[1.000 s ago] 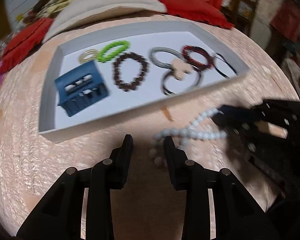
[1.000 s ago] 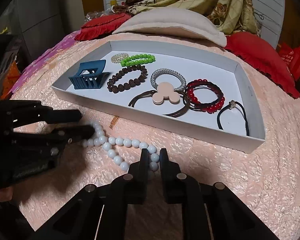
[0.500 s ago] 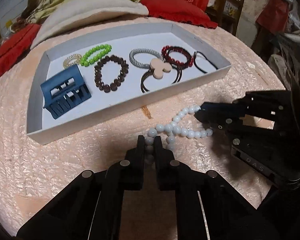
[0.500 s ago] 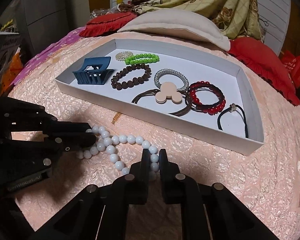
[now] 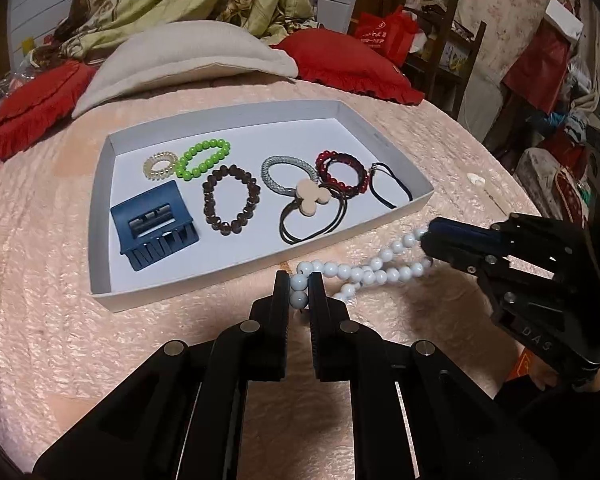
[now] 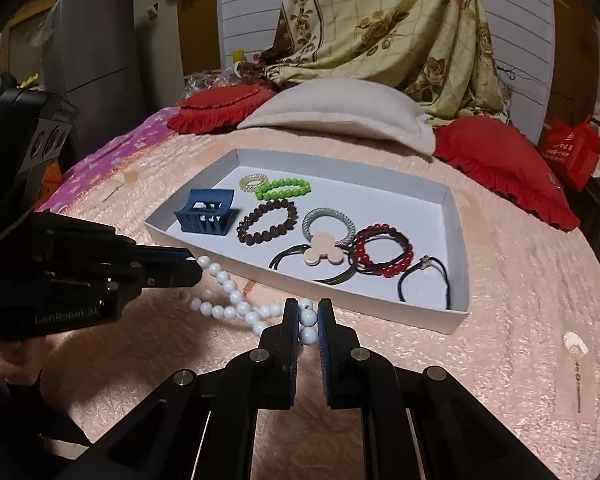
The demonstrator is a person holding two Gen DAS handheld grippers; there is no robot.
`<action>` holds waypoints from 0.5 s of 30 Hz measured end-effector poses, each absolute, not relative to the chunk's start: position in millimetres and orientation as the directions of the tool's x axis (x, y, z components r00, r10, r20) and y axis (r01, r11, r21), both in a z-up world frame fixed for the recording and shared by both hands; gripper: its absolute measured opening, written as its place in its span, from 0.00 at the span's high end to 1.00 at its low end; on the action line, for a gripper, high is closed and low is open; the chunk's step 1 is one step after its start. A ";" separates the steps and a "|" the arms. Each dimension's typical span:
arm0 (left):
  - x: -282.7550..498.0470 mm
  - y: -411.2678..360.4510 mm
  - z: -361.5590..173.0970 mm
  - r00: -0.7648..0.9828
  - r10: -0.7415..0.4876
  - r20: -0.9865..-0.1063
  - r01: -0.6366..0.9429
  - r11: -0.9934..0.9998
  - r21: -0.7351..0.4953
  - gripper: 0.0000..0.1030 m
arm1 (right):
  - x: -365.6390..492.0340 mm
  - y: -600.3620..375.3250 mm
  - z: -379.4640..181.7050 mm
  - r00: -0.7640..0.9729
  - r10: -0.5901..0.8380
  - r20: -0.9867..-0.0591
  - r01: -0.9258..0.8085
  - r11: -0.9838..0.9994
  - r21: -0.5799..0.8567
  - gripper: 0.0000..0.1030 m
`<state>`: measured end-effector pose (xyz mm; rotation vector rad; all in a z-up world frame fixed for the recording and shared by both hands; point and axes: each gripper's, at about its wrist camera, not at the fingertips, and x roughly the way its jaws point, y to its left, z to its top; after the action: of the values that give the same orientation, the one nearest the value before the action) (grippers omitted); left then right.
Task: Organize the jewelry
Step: 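Lift the white bead bracelet with both tools and lay it in the tray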
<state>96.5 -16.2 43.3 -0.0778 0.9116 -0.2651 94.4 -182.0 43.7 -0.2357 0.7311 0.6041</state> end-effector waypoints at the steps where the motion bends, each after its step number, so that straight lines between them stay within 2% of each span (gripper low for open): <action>1: 97.3 -16.0 42.9 0.580 -0.259 -0.773 0.191 0.965 -0.180 0.93 | 93.8 -182.7 44.9 0.590 0.431 -0.683 -0.588 0.809 0.002 0.92; 15: 97.0 -19.0 45.5 0.580 -0.264 -0.771 0.191 0.964 -0.186 0.93 | 93.6 -186.8 45.7 0.607 0.417 -0.677 -0.562 0.827 0.006 0.92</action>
<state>97.0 -19.0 45.5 -0.0852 0.9146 -0.2662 93.6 -186.8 45.7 -0.2158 0.7226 0.5710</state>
